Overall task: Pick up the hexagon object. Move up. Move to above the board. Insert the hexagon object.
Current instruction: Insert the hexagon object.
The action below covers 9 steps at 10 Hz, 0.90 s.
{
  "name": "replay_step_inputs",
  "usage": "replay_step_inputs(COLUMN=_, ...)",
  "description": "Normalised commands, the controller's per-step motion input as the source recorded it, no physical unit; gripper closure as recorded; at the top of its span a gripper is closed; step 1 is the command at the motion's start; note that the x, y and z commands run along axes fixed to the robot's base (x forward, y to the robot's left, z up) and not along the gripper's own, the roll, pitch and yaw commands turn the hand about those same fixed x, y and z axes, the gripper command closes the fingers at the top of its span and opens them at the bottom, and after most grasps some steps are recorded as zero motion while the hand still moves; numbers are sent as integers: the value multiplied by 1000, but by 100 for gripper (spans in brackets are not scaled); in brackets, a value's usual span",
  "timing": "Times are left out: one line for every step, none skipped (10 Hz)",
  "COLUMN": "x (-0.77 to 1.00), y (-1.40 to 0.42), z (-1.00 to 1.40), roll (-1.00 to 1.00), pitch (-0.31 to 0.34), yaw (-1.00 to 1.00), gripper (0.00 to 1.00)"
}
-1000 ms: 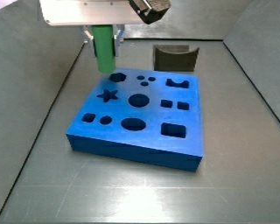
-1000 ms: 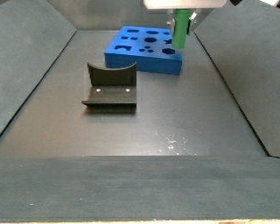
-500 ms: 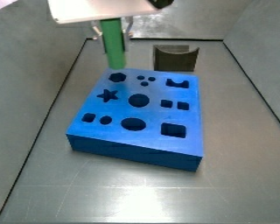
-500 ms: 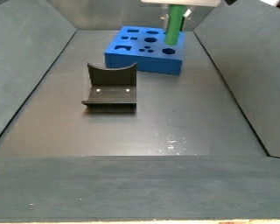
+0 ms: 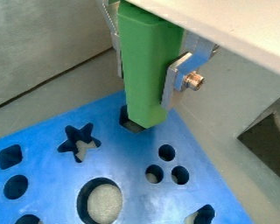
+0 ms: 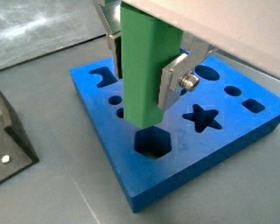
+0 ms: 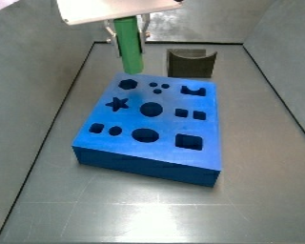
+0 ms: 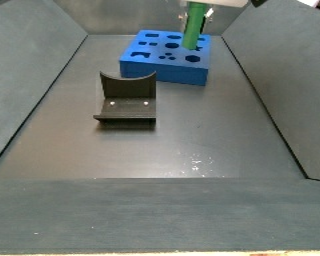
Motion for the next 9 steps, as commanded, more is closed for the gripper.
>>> replay_step_inputs(x=140, y=-251, z=-509, roll=240, pitch=-57, yaw=-14, gripper=100)
replay_step_inputs(x=14, y=0, z=-26, roll=9, pitch=0, yaw=0, gripper=100)
replay_step_inputs(x=240, y=0, z=-726, roll=280, pitch=-200, yaw=0, gripper=100)
replay_step_inputs(x=143, y=0, z=-146, roll=0, pitch=0, yaw=0, gripper=100)
replay_step_inputs(x=269, y=203, z=-283, roll=-209, pitch=0, yaw=206, gripper=100)
replay_step_inputs(x=0, y=0, z=0, roll=0, pitch=-6, yaw=0, gripper=100)
replay_step_inputs(x=14, y=0, z=-37, roll=0, pitch=0, yaw=0, gripper=100)
replay_step_inputs(x=49, y=0, z=-863, roll=126, pitch=0, yaw=0, gripper=100)
replay_step_inputs(x=74, y=9, z=-1000, roll=183, pitch=0, yaw=0, gripper=100)
